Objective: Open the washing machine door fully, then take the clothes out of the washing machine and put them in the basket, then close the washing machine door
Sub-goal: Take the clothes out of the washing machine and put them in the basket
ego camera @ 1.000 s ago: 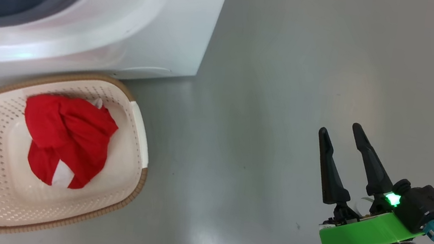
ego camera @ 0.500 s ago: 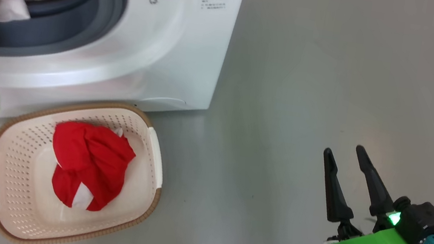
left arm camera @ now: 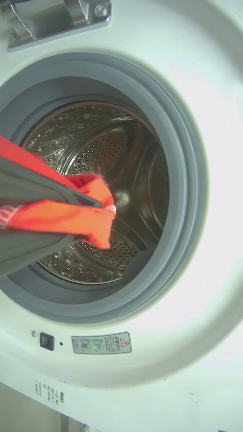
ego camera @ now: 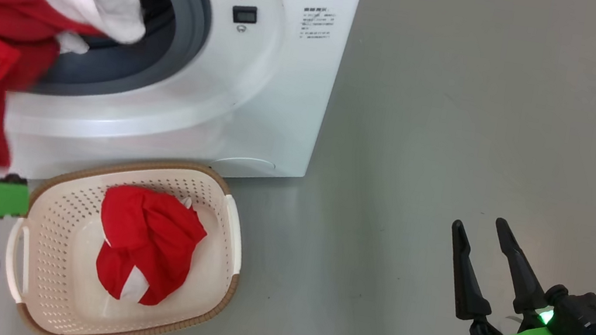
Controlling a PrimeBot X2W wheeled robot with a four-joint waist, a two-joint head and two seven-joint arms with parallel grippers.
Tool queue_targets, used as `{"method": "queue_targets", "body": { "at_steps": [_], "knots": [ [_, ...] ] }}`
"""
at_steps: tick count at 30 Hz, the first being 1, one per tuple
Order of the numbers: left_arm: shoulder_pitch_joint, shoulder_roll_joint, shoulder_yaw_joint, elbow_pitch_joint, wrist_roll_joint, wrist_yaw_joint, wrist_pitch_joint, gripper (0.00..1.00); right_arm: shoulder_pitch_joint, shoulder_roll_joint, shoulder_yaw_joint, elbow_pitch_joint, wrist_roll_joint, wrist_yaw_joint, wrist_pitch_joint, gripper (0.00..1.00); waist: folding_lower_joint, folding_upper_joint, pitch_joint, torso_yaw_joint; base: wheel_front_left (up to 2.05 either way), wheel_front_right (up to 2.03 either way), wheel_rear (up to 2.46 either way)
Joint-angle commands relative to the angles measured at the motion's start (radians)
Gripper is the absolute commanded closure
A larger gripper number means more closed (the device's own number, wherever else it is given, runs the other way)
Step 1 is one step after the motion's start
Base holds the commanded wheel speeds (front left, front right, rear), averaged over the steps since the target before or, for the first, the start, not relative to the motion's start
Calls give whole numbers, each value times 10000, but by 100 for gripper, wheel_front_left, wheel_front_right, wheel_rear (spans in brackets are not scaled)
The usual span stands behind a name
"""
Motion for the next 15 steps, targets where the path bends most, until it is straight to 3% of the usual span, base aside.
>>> {"method": "queue_targets", "body": {
  "at_steps": [1,9,15],
  "knots": [
    [187,259,214,-481,96,-52,-49,100,128,-14,171,-237,-32,65,-63,0,0,0,-20,37,0,0,0],
    [840,-133,373,-2445,144,-53,-49,100,97,-14,77,-296,-32,65,-63,0,0,0,43,130,0,0,0],
    [1170,-245,228,-2344,239,-53,-49,100,60,-14,102,-286,-35,65,-63,0,0,0,141,155,0,0,0]
  ]
}}
